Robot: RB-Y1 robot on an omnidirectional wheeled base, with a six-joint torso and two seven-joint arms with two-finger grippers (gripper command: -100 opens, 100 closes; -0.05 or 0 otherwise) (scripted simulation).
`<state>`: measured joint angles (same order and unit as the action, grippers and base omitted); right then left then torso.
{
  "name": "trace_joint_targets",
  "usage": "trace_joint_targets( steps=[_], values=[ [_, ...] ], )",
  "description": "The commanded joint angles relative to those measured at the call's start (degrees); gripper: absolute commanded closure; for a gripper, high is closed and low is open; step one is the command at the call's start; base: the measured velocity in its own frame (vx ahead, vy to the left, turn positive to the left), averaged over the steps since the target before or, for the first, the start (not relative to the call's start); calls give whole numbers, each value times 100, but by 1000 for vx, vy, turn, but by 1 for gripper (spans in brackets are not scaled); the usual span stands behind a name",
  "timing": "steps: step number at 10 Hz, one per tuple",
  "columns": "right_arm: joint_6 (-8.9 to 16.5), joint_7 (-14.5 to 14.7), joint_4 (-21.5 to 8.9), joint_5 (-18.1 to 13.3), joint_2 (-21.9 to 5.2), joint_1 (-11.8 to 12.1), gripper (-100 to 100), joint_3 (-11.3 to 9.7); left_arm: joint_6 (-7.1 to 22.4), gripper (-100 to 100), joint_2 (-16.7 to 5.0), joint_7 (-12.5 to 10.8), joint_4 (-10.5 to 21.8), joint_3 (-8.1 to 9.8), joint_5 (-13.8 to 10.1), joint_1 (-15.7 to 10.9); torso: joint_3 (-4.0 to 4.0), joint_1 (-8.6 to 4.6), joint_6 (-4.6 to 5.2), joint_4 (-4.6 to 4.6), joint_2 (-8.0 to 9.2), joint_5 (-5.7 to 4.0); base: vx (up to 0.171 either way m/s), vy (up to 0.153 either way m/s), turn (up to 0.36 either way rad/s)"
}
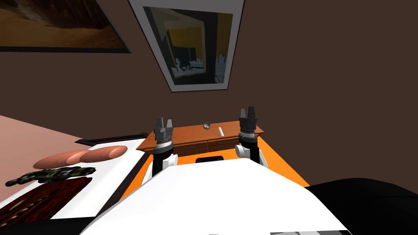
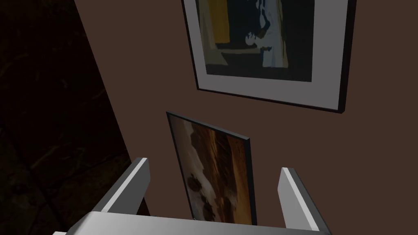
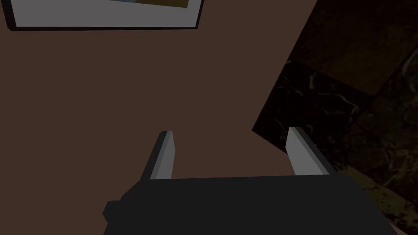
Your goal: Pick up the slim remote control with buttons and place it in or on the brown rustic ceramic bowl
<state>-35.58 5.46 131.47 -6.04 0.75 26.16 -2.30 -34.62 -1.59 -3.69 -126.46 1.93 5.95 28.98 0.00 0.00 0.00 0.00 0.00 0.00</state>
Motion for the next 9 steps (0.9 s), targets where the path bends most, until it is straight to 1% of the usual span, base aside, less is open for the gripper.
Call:
trace_joint_targets(
  steps=[1,3,5,6,8,9],
  values=[
    [100,31,-19,44,-203,-9,-100,-17,0,0,0,0,0,0,0,0,0,0,0,0,0,0,-13,-29,33],
    [331,102,-73,154,-550,-30,-100,-58,0,0,0,0,0,0,0,-1,6,-20,-1,2,11,-4,-40,-63,74],
    [670,207,-169,328,-888,-63,-100,-124,0,0,-1,0,0,1,0,-1,9,-42,-1,3,16,-9,-42,-119,114],
    [671,207,-169,328,-973,-63,-100,-124,0,0,-1,0,0,1,0,-1,8,-52,0,3,15,-12,-38,-95,44],
    [1036,341,-313,566,-1396,-106,-100,-212,0,0,-1,0,0,1,0,-1,10,-36,-1,4,17,-8,-58,-96,148],
    [1098,341,-313,566,-1443,-106,-100,-212,0,0,-1,0,0,1,0,-1,12,-45,-2,4,21,-10,-42,-90,80]
  ],
)
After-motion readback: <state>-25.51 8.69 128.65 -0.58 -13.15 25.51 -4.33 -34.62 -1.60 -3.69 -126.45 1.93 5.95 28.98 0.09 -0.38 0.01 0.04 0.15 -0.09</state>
